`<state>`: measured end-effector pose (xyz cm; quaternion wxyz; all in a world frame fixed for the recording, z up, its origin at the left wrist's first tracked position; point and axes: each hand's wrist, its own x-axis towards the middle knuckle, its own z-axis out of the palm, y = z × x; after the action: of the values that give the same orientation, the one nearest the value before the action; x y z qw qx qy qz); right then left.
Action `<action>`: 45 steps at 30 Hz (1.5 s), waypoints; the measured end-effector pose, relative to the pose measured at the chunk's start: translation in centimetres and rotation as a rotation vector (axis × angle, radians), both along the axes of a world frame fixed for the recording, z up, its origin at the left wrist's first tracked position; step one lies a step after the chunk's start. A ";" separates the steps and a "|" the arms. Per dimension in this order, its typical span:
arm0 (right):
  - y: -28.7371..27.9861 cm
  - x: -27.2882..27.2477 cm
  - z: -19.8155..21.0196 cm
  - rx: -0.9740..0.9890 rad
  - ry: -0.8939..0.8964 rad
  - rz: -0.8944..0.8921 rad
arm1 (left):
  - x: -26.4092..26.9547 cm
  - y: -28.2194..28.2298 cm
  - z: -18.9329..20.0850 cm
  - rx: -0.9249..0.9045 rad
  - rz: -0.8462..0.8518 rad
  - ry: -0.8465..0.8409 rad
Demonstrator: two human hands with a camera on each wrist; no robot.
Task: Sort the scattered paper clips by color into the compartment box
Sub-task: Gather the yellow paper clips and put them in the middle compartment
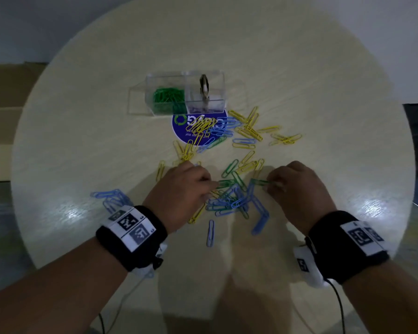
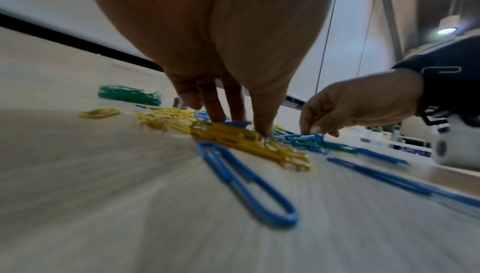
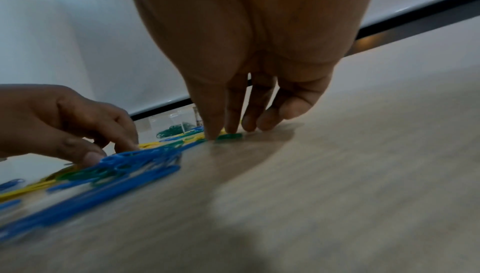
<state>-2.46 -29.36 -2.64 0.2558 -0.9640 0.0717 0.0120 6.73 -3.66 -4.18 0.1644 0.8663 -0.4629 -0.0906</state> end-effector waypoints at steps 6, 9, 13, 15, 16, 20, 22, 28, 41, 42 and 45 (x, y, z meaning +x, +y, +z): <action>-0.5 -1.4 -0.1 0.064 0.181 -0.180 | -0.5 2.1 0.3 0.009 0.116 0.066; -0.4 -2.2 0.8 0.066 0.165 -0.214 | -1.8 1.5 1.5 -0.028 0.108 -0.012; 1.5 -3.1 2.0 0.182 0.088 -0.042 | -4.5 0.4 1.4 0.029 -0.094 0.016; 3.1 -3.2 1.8 0.035 0.163 0.185 | -5.3 1.1 1.0 0.120 -0.111 0.009; 3.5 -3.2 1.5 -0.069 0.212 0.259 | -5.5 1.7 1.0 0.141 -0.104 0.011; 2.7 -2.7 1.0 -0.201 0.292 0.201 | -5.2 4.1 1.2 0.130 -0.076 0.072; 2.1 -2.7 1.1 -0.141 0.278 0.123 | -5.1 4.8 1.2 0.100 -0.077 0.105; 1.7 -3.6 1.2 -0.013 0.182 -0.048 | -5.0 4.0 2.0 0.007 0.015 0.064; 1.9 -2.4 2.0 0.099 0.036 -0.011 | -3.4 2.6 1.9 -0.084 0.148 -0.031; 1.7 -1.1 1.9 0.048 0.031 -0.008 | -2.9 2.0 2.0 -0.078 0.159 -0.047; 1.7 0.7 1.7 -0.122 0.124 0.113 | -2.3 1.0 1.9 -0.035 0.121 -0.051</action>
<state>-1.74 -27.62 -0.99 0.1904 -0.9777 0.0333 0.0818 4.38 -2.63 -2.30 0.1729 0.8917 -0.4153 -0.0504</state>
